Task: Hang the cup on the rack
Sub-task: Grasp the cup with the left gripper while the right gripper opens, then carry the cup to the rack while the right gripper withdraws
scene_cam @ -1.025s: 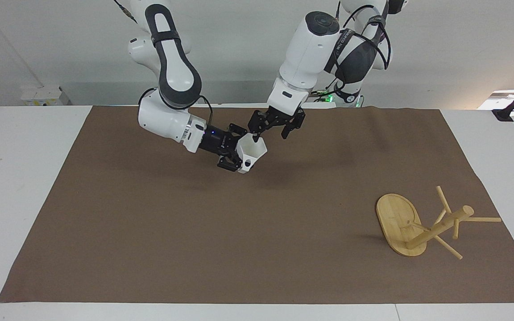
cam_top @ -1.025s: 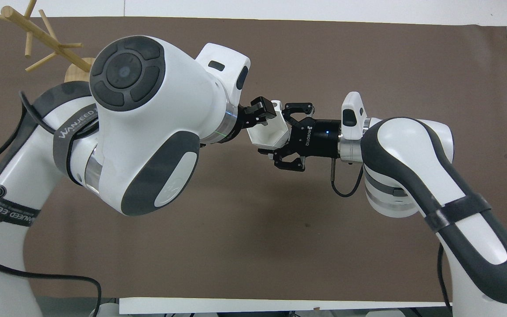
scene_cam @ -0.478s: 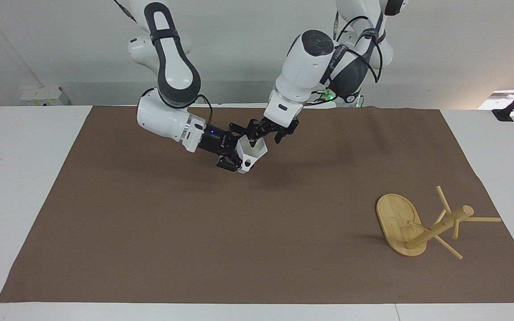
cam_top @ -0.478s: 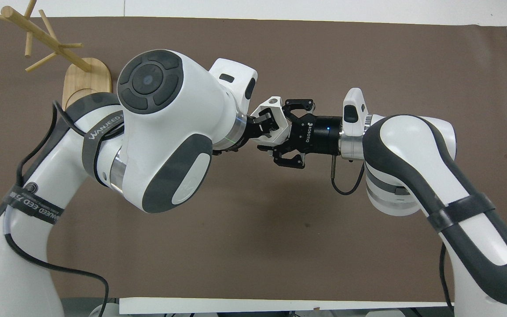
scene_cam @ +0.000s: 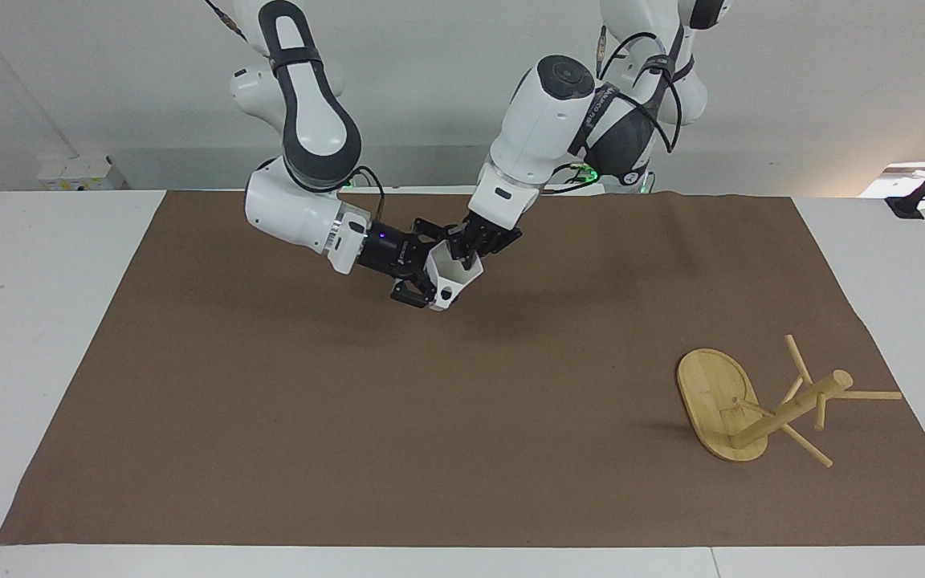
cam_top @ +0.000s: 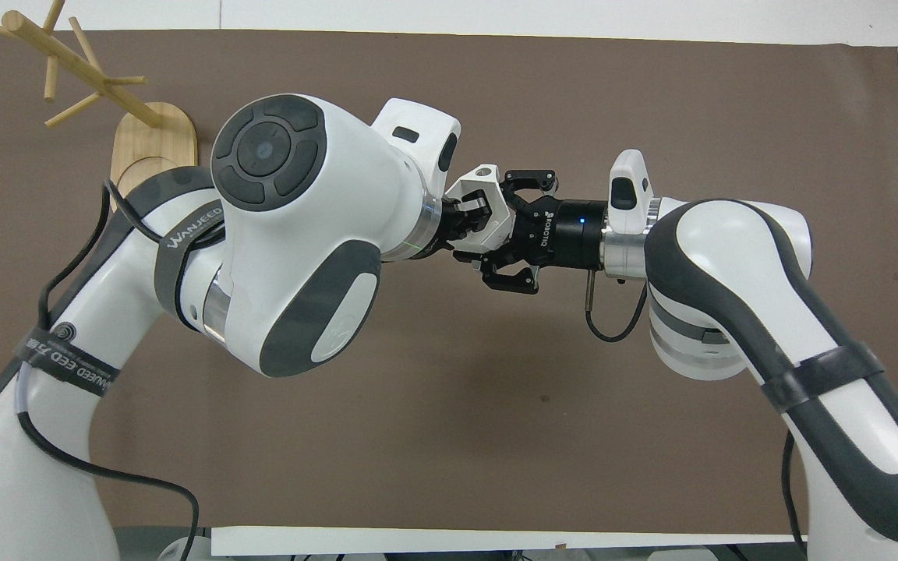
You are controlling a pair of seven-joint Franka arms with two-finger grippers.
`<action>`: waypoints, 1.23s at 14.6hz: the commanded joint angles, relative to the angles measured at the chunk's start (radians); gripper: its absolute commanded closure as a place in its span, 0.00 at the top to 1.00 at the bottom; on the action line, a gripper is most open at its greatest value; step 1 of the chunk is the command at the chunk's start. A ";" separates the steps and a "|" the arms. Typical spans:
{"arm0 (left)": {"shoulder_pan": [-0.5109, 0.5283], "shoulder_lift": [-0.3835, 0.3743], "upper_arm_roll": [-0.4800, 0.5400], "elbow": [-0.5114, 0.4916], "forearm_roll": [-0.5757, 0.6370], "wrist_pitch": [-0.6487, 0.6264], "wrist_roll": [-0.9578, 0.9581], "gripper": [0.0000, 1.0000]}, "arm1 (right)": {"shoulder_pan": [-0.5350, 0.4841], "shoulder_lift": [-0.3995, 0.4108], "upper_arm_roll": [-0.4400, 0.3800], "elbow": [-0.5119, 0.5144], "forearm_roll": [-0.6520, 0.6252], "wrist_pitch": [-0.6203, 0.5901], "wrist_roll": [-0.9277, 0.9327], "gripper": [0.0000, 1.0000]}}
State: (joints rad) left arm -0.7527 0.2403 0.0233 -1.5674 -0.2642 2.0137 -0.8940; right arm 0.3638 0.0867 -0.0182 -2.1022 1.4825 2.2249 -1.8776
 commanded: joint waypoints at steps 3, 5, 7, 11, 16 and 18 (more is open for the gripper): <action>0.024 -0.007 0.007 -0.022 0.019 0.040 0.130 0.00 | 0.000 -0.004 0.001 0.011 0.019 -0.005 0.032 0.56; 0.035 0.002 0.015 -0.007 0.019 0.033 0.136 0.00 | 0.000 -0.004 0.001 0.011 0.019 -0.004 0.032 0.71; 0.033 0.007 0.017 0.030 0.058 -0.033 0.090 0.00 | 0.000 -0.004 0.001 0.011 0.019 -0.001 0.029 1.00; 0.033 0.001 0.017 0.040 0.155 -0.035 0.055 0.00 | -0.022 -0.005 -0.003 0.013 0.002 -0.042 0.031 1.00; 0.126 -0.096 0.049 -0.063 0.174 0.037 -0.034 0.00 | -0.205 -0.002 -0.008 0.097 -0.354 -0.227 0.050 1.00; 0.220 -0.179 0.046 -0.223 0.160 0.219 -0.045 0.00 | -0.284 -0.001 -0.008 0.178 -0.563 -0.345 0.153 1.00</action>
State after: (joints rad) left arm -0.6145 0.1827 0.0739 -1.5977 -0.1023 2.0803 -0.9183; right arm 0.1454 0.0867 -0.0345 -2.0066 1.0787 1.9717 -1.8253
